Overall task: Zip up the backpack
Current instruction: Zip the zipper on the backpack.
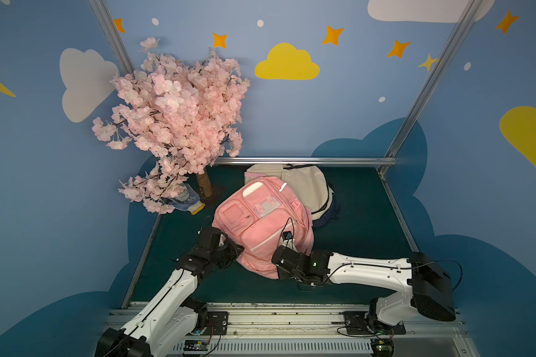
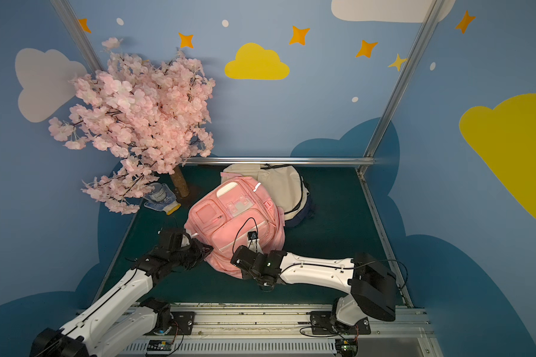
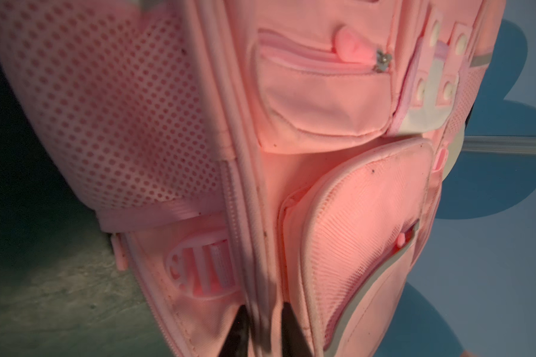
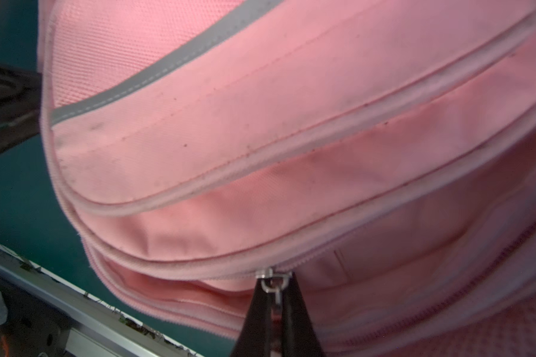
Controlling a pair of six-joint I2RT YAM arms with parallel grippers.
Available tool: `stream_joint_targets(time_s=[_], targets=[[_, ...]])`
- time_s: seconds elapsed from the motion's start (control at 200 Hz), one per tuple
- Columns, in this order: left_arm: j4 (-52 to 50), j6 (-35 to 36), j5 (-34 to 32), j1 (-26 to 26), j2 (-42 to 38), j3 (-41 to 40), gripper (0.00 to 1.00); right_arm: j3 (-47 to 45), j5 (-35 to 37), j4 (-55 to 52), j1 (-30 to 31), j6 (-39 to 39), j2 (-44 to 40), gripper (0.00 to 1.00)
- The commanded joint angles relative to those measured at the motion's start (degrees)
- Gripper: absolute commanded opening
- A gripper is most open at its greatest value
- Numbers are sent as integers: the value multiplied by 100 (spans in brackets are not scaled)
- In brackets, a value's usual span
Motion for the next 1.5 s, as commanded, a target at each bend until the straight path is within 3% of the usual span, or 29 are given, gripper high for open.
stream_joint_targets(time_s=[0.0,0.08,0.315,0.641,0.756,1.186,1.377,1.492], targets=[[-115,-160,-399,-411,-292,20,39,422,-171,71,132,-483,221,0],[-134,-460,-570,-763,-455,-150,44,678,-199,123,265,-645,444,0],[-598,-1462,-1111,-1408,-1280,-751,45,902,-420,359,460,-757,810,0],[-2398,-1724,-1810,-1496,-2908,-645,48,1092,-451,339,462,-817,1083,0],[-2000,-1782,-1527,-1495,-2874,-930,38,1167,-512,388,471,-878,1140,0],[-548,-1481,-1293,-1505,-2263,-1147,32,1089,-786,869,602,-1302,1181,0],[-1276,-1302,-1650,-1497,-2459,-819,34,1009,-676,846,628,-1243,1155,0],[-879,-1472,-1539,-1496,-2415,-1089,33,1000,-681,884,629,-1285,1124,0]])
